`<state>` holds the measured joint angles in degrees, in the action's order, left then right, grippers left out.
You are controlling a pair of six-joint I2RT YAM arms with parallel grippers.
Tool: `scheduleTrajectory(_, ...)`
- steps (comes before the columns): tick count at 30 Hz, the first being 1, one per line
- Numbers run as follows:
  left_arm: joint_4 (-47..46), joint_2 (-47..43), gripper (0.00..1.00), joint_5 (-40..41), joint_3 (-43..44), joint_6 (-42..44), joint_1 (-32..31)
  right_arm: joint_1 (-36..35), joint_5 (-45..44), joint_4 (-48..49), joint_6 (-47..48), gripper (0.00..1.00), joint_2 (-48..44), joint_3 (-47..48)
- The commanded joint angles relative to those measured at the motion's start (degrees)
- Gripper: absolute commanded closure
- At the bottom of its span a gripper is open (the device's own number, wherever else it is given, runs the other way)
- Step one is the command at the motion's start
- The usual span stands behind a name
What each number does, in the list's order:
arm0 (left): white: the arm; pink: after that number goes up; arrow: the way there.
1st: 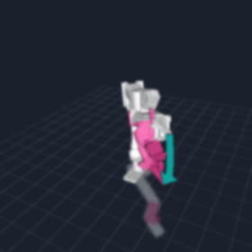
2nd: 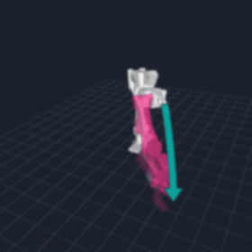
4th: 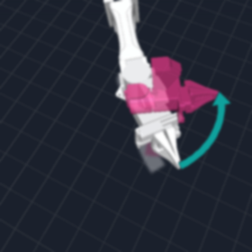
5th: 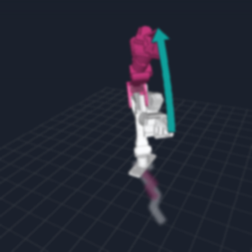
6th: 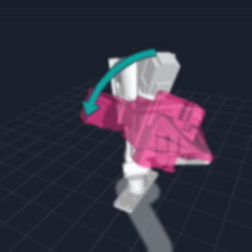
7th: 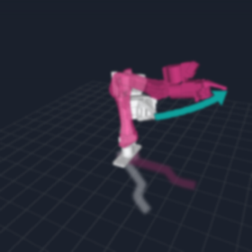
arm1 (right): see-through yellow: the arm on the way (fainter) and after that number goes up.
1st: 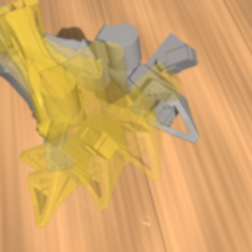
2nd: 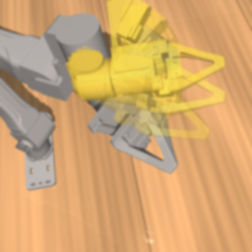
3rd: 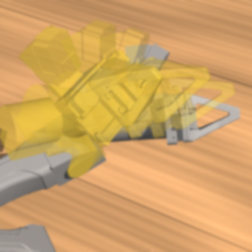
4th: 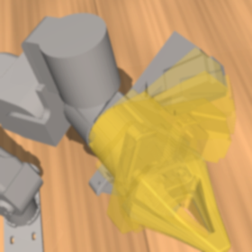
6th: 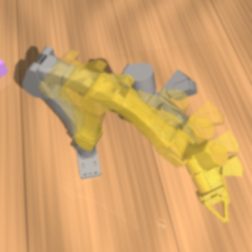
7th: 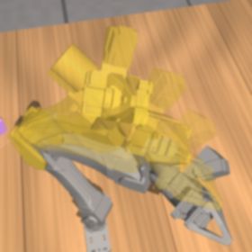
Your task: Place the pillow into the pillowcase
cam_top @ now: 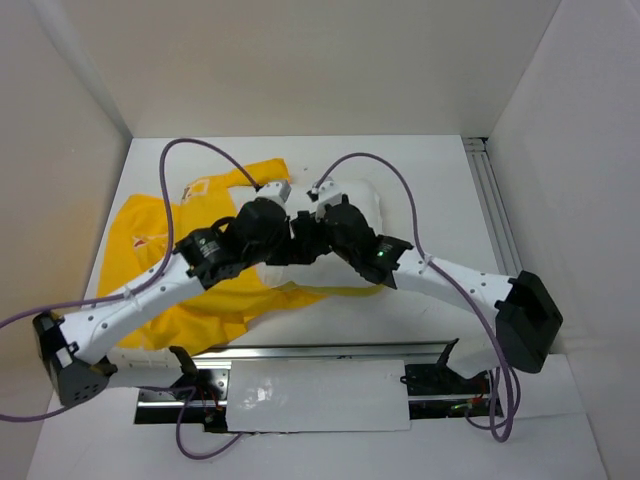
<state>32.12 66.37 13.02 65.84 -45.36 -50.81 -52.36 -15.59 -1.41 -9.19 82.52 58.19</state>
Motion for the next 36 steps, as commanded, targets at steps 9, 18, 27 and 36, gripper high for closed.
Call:
scheduleTrajectory(9,22.89,25.80,0.01,11.77,24.85,-1.83,22.31,12.36,9.00,-3.34,5.49,0.00,3.25,13.42)
scheduleTrajectory(18,18.43,30.76,0.09,4.94,23.81,4.05,37.53,20.97,15.59,-4.39,5.42,0.00,15.92,24.50)
scheduleTrajectory(27,4.00,22.73,0.09,-4.77,15.71,13.64,40.26,25.90,18.05,-3.15,5.67,0.00,23.64,30.73)
scheduleTrajectory(36,8.75,34.78,0.09,1.39,23.44,13.64,41.31,23.54,22.02,-3.60,13.23,0.00,30.42,37.34)
